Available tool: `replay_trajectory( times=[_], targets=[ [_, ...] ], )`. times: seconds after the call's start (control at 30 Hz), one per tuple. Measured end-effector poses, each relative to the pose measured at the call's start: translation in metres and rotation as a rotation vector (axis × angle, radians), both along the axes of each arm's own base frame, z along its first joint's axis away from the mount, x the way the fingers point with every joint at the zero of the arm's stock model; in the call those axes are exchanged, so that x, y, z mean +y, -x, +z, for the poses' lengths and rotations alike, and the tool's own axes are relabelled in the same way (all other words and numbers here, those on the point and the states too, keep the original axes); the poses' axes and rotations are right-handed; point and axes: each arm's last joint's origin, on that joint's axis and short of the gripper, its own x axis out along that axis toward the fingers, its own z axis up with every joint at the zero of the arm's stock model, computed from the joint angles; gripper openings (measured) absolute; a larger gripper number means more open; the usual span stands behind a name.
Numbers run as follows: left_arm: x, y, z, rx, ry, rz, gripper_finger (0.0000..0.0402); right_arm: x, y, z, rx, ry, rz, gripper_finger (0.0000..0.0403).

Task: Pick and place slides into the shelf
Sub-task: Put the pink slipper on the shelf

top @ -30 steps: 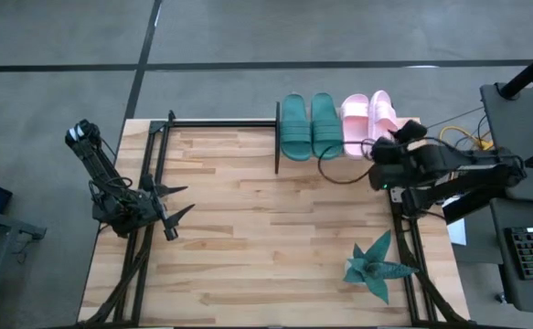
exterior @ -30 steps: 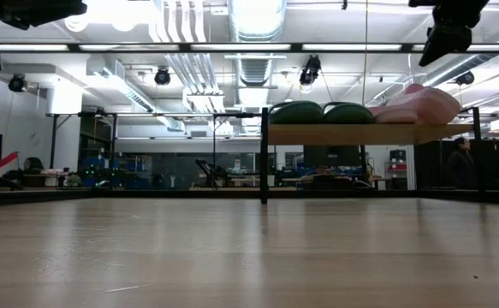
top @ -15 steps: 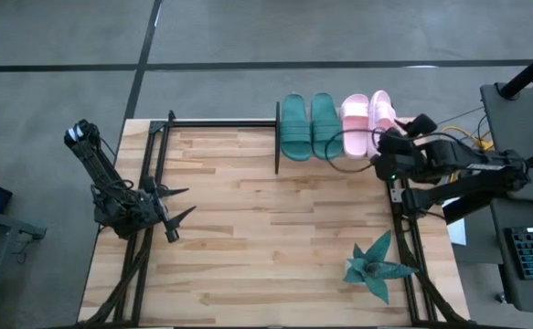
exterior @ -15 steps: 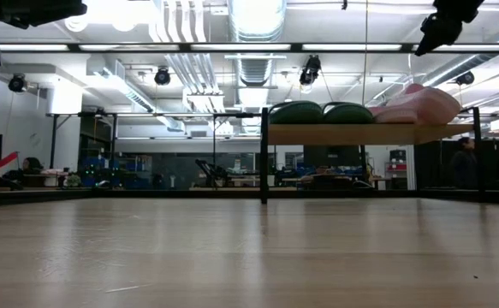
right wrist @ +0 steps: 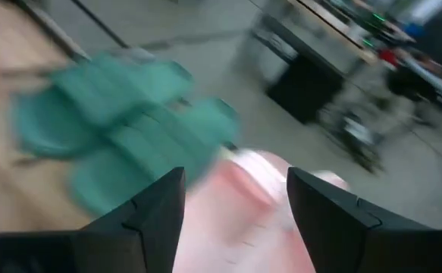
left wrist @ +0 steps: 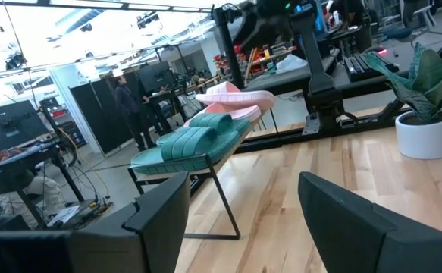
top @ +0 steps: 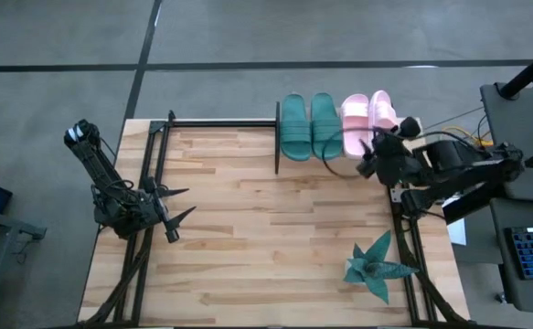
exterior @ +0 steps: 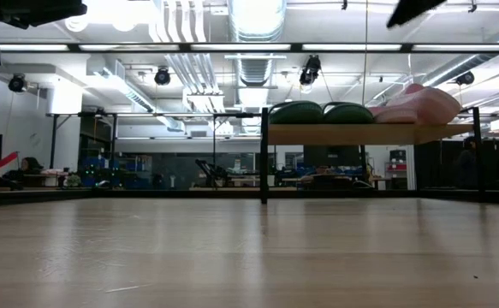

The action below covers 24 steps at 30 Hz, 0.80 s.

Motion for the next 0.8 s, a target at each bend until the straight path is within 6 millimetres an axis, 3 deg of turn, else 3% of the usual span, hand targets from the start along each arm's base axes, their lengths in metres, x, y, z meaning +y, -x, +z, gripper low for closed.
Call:
replay_trajectory(
  times=[0.13, 0.27, 0.43, 0.63, 0.8],
  targets=[
    [0.000, 0.000, 0.000, 0.000, 0.001, 0.000, 0.0231, 0.036, -0.011, 0.018, -0.094, -0.039, 0.188, 0.0221],
    [0.000, 0.000, 0.000, -0.011, 0.024, -0.001, 0.0231, 0.088, -0.022, 0.028, -0.137, 0.015, 0.360, 0.0221],
    [-0.001, -0.001, -0.001, -0.007, 0.019, -0.001, 0.0231, 0.152, -0.014, 0.039, -0.244, -0.013, 0.546, 0.0221],
    [-0.003, -0.002, -0.003, 0.004, 0.002, -0.001, 0.0231, 0.212, 0.001, 0.027, -0.308, -0.040, 0.671, 0.0221],
    [-0.005, -0.003, -0.005, 0.012, -0.010, -0.001, 0.0231, 0.229, 0.001, -0.004, -0.166, 0.013, 0.681, 0.0221]
  ],
)
